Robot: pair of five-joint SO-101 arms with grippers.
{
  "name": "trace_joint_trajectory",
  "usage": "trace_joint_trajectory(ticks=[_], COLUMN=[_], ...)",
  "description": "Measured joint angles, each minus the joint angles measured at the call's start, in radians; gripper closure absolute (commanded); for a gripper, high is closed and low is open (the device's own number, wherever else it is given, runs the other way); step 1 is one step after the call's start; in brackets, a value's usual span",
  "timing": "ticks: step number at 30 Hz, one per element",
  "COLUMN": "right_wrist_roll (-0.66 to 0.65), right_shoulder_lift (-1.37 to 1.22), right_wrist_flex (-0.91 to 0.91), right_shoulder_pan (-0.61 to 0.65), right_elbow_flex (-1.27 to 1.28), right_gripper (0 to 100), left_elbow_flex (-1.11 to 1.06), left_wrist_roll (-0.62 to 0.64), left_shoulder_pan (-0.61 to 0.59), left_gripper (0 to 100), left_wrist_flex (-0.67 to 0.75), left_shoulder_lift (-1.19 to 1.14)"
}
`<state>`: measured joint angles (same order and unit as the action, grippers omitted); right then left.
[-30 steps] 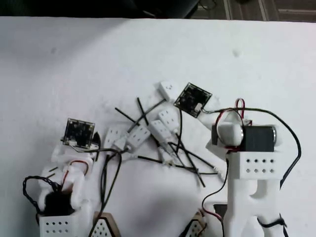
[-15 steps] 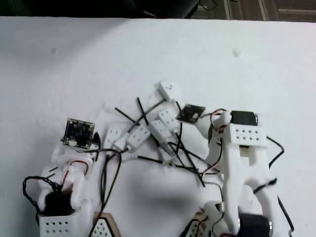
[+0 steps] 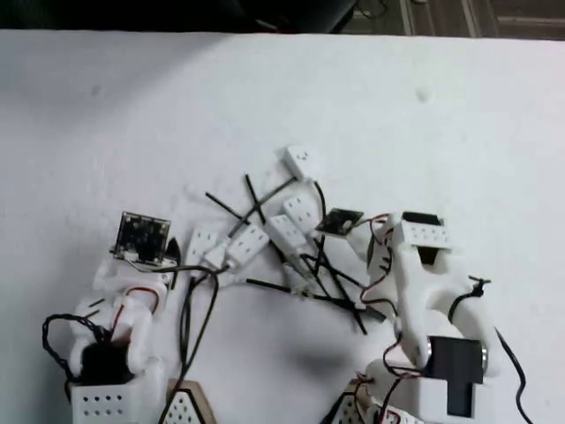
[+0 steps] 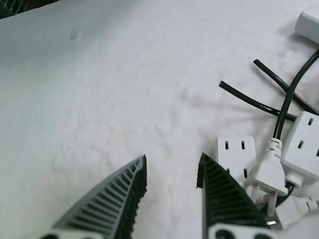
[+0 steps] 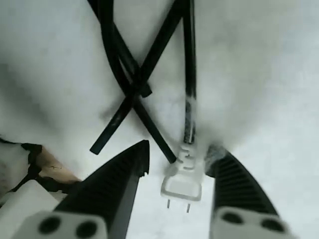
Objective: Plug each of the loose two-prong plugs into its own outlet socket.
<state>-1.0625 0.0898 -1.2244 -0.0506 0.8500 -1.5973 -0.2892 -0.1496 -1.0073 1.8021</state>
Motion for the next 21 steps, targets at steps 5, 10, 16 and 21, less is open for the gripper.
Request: trace_joint_trajectory(ticks=[5,10,16,21], right_wrist_roll=[-0.006,-0.002,-0.018,-0.055], right_shoulder_lift=[-0.034,0.015,0.150,0.239], right_wrist_flex=[0.034,-0.054,-0.181,-0.190], right_shoulder_pan=[-0.011,-0.057,-0.149,-0.239], right_elbow_flex=[-0.029,-0.110,-0.241,-0.301], right_gripper=[98.1,98.1,98.1,98.1], left_elbow_flex=[-0.005,-0.005,-0.005,-0.005], left_wrist_roll=[0.000,0.000,0.000,0.000], left_shoulder_pan=[0.000,0.000,0.000,0.000], left_gripper=[82,82,82,82], left_wrist_flex=[0.000,0.000,0.000,0.000], left_shoulder_lift=[-0.002,-0.002,-0.002,-0.002])
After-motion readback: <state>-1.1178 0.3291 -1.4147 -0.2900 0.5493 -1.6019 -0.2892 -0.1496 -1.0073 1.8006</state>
